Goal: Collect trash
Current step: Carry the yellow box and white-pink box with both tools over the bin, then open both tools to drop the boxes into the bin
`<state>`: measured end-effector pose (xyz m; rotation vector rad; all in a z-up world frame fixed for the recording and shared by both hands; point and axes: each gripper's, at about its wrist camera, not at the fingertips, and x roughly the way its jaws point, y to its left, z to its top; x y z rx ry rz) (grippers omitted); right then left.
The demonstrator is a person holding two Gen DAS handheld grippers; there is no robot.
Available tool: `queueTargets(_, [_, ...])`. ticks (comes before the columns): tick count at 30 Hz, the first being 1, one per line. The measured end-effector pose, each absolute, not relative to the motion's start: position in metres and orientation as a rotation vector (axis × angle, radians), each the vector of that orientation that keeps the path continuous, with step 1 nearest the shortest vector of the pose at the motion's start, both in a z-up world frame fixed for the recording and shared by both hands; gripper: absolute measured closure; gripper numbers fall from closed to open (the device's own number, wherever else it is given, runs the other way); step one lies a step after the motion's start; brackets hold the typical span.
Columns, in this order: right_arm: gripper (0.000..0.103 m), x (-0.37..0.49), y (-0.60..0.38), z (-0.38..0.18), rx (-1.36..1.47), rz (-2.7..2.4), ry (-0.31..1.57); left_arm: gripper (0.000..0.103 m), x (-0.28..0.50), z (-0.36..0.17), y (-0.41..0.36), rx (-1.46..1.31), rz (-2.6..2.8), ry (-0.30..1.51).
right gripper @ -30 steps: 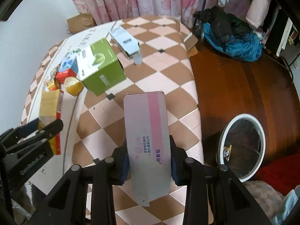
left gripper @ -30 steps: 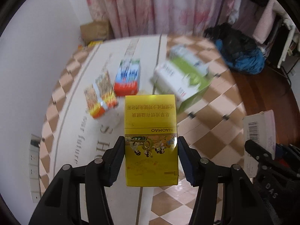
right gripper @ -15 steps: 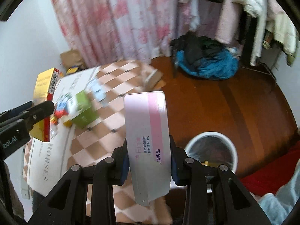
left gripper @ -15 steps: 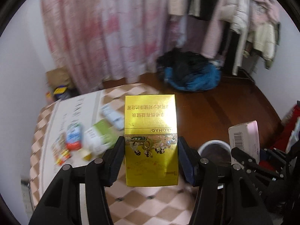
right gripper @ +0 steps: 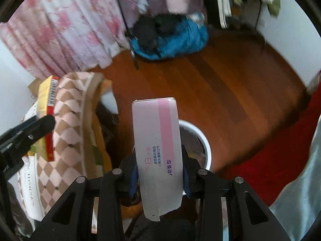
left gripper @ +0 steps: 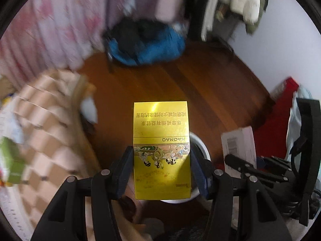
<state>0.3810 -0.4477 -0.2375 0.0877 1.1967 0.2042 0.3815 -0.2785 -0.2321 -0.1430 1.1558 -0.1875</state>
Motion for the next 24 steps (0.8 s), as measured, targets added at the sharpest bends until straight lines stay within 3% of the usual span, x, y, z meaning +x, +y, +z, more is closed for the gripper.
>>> queueTargets(5, [0.066,0.403,-0.484,-0.301,0.129,0.146,1.305,0.05,0.41,-0.294,-0.298,-0.206,-0.257,1.348])
queueTargets(10, [0.066,0.419,-0.499,-0.353,0.195,0.118,1.387,0.05,0.424,-0.314,-0.308,-0.173,-0.218,1.408])
queueTargets(12, [0.065,0.424,-0.504,-0.368,0.21,0.105,1.406,0.042,0.427,-0.315,-0.305,-0.17,-0.199,1.414])
queueTargets(14, [0.064,0.428,-0.505,-0.378,0.215,0.089,1.417,0.02,0.427,-0.314,-0.302,-0.171,-0.188,1.413])
queueTargets(16, [0.052,0.431,-0.507,-0.386,0.222,0.085,1.425,0.01,0.424,-0.314,-0.296,-0.167,-0.17,1.411])
queueTargets(18, [0.013,0.435,-0.506,-0.39,0.235,0.078,1.424,0.01,0.422,-0.315,-0.293,-0.161,-0.153,1.411])
queueTargets(21, [0.003,0.434,-0.506,-0.39,0.245,0.07,1.43,0.01,0.416,-0.311,-0.289,-0.14,-0.124,1.396])
queueTargets(24, [0.002,0.428,-0.504,-0.382,0.22,0.041,1.436,0.009,0.409,-0.306,-0.284,-0.124,-0.093,1.381])
